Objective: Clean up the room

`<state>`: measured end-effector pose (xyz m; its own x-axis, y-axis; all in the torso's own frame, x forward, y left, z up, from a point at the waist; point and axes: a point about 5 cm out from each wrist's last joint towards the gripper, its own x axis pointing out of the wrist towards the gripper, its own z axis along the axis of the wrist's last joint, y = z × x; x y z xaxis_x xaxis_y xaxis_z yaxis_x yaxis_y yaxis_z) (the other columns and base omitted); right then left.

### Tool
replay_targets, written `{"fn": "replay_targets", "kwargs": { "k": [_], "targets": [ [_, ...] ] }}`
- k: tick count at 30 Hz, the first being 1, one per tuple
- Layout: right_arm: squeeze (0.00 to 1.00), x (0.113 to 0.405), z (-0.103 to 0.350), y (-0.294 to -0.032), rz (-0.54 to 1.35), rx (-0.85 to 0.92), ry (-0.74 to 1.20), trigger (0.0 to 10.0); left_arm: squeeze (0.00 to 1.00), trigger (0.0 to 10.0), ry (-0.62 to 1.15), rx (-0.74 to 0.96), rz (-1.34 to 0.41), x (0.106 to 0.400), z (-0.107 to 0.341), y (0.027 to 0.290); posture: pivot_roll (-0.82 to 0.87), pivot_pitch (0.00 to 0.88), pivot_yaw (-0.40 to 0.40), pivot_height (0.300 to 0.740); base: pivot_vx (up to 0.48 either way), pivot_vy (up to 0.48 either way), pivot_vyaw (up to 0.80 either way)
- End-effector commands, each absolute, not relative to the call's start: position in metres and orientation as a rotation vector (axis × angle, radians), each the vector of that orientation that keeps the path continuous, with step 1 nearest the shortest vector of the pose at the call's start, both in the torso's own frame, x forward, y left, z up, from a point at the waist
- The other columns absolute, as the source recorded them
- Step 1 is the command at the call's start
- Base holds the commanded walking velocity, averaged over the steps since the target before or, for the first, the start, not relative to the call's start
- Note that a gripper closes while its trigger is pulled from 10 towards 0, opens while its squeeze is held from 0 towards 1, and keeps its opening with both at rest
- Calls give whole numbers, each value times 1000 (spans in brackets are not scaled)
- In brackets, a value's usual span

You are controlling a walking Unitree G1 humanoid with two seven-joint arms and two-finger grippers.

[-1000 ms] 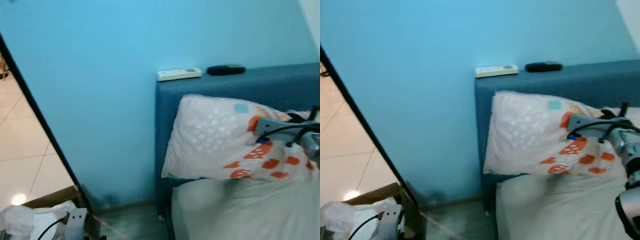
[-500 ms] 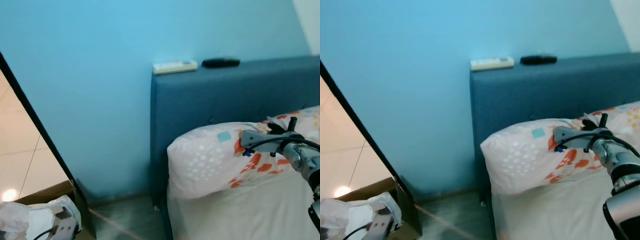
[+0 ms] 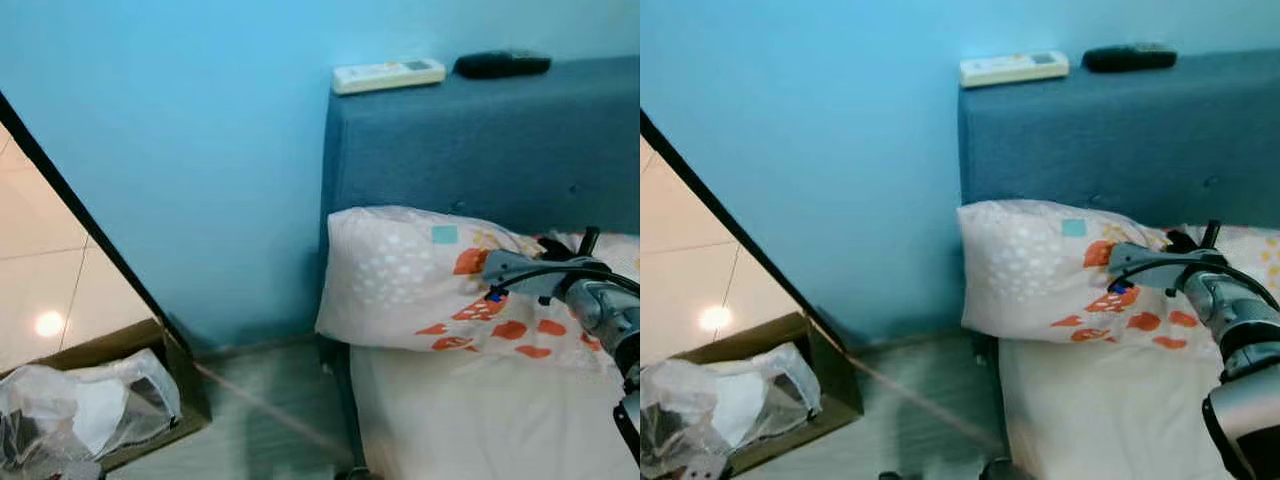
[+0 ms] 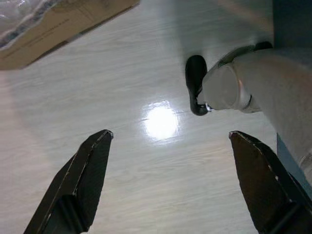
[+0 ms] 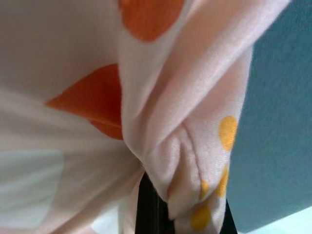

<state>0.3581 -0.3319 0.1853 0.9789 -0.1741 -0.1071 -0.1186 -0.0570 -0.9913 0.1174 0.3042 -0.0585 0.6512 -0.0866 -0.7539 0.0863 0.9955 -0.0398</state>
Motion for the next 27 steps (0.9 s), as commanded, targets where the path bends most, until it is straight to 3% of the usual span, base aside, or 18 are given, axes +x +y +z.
{"fn": "replay_targets", "kwargs": {
  "k": [1, 8, 14, 17, 20, 27],
  "targets": [
    [0, 365, 210, -331, -139, -1647, 128, 10000, 0, 10000, 890, 7, -97, 103, -57, 314, 67, 328, 32, 740, 0, 0, 0],
    [0, 371, 256, -331, -241, -1799, -31, 10000, 0, 10000, 882, 16, -124, 98, -52, 319, 77, 346, 45, 740, 0, 0, 0],
    [0, 370, 270, -329, -300, -1806, -155, 10000, 0, 10000, 899, 17, -126, 89, -52, 322, 79, 350, 50, 740, 0, 0, 0],
    [0, 368, 256, -331, -264, -1793, -114, 10000, 0, 10000, 903, 16, -130, 86, -52, 321, 78, 353, 51, 740, 0, 0, 0],
    [0, 355, 208, -342, -191, -1725, 78, 10000, 0, 10000, 895, 9, -145, 83, -51, 319, 85, 367, 62, 740, 0, 0, 0],
    [0, 337, 163, -348, -129, -1678, 180, 10000, 0, 10000, 891, 9, -158, 81, -49, 319, 99, 379, 80, 740, 0, 0, 0]
  ]
}}
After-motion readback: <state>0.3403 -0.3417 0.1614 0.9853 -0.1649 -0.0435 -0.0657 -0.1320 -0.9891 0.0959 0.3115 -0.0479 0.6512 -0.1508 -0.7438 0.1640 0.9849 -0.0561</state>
